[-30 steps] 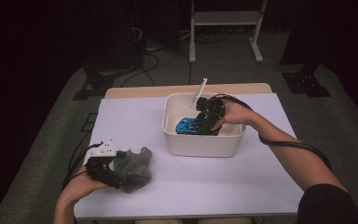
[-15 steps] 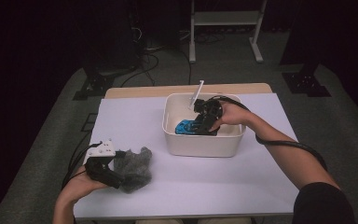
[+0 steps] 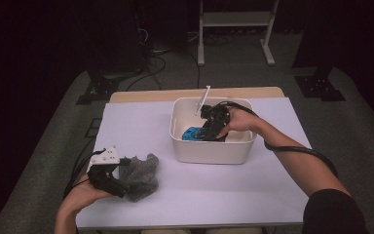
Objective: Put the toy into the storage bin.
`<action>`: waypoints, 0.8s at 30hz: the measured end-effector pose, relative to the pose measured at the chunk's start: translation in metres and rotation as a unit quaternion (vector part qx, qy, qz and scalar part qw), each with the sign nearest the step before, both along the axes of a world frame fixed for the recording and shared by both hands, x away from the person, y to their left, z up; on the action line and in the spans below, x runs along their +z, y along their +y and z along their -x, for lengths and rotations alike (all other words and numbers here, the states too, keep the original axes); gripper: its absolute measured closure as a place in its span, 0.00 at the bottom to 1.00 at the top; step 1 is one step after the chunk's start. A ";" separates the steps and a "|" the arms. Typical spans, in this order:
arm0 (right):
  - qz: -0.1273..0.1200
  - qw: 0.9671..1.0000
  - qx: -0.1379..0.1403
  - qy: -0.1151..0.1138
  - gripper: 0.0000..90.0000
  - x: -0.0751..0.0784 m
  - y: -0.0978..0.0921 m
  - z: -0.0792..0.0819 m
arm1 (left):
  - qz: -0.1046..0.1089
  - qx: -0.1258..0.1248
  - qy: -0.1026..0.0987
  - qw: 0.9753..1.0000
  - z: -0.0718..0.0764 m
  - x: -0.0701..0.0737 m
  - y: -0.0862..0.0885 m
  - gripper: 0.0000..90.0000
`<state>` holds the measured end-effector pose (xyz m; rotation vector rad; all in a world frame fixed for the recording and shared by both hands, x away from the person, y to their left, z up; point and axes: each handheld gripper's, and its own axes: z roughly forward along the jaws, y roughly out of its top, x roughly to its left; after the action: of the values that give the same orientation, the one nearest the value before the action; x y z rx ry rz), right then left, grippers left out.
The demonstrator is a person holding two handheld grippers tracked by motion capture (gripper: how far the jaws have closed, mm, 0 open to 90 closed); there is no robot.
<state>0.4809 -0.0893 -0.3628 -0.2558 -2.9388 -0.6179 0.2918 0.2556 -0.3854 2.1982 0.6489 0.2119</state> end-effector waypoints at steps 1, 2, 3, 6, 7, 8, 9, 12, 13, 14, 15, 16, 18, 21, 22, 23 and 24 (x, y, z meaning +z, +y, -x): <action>0.002 1.000 0.002 -0.002 0.28 0.000 0.000 0.000 | 0.001 0.001 0.000 1.000 0.000 0.000 0.000 0.07; 0.001 1.000 0.003 0.000 0.28 -0.001 0.001 -0.001 | 0.001 0.001 0.001 1.000 0.000 0.000 0.000 0.07; 0.001 1.000 0.003 0.000 0.28 -0.001 0.001 -0.001 | 0.001 0.001 0.001 1.000 0.000 0.000 0.000 0.07; 0.003 1.000 0.002 0.002 0.28 -0.003 0.002 -0.001 | 0.001 0.001 0.001 1.000 0.000 0.000 0.000 0.07; 0.004 1.000 0.003 0.002 0.28 -0.003 0.003 -0.001 | 0.001 0.001 0.001 1.000 0.000 0.000 0.000 0.07; 0.005 1.000 0.001 0.004 0.28 -0.003 0.003 0.000 | 0.001 0.001 0.001 1.000 0.000 0.000 0.000 0.07; 0.005 1.000 0.002 0.004 0.28 -0.004 0.003 -0.001 | 0.001 0.001 0.001 1.000 0.000 0.000 0.001 0.07; 0.006 1.000 0.004 0.004 0.28 -0.004 0.003 -0.001 | 0.001 0.001 0.001 1.000 0.000 0.000 0.001 0.07; 0.005 1.000 0.001 0.006 0.28 -0.005 0.003 -0.001 | 0.001 0.001 0.000 1.000 0.000 0.000 0.001 0.07; 0.005 1.000 0.001 0.006 0.28 -0.005 0.003 -0.001 | 0.001 0.001 0.000 1.000 0.000 0.000 0.001 0.07; 0.005 1.000 0.002 0.006 0.28 -0.005 0.003 -0.001 | 0.001 0.001 0.000 1.000 0.000 0.001 0.001 0.07; 0.005 1.000 0.002 0.006 0.28 -0.005 0.003 -0.001 | 0.001 0.001 0.000 1.000 0.000 0.001 0.001 0.07; 0.008 1.000 0.004 0.005 0.28 -0.005 0.004 -0.001 | 0.000 0.001 0.000 1.000 0.001 0.001 0.001 0.07; 0.009 1.000 0.004 0.008 0.28 -0.006 0.004 -0.001 | 0.001 0.000 0.000 1.000 0.001 0.001 0.001 0.07; 0.009 1.000 0.003 0.008 0.28 -0.007 0.005 -0.001 | 0.001 0.000 0.000 1.000 0.001 0.001 0.001 0.07; 0.010 1.000 0.004 0.008 0.28 -0.007 0.005 -0.001 | 0.000 0.000 -0.001 1.000 0.001 0.001 0.001 0.07; 0.009 1.000 0.003 0.008 0.28 -0.007 0.005 -0.001 | 0.000 0.000 0.000 1.000 0.001 0.001 0.001 0.07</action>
<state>0.4823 -0.0846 -0.3699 -0.2521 -2.9298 -0.5861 0.2908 0.2566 -0.3846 2.1975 0.6483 0.2121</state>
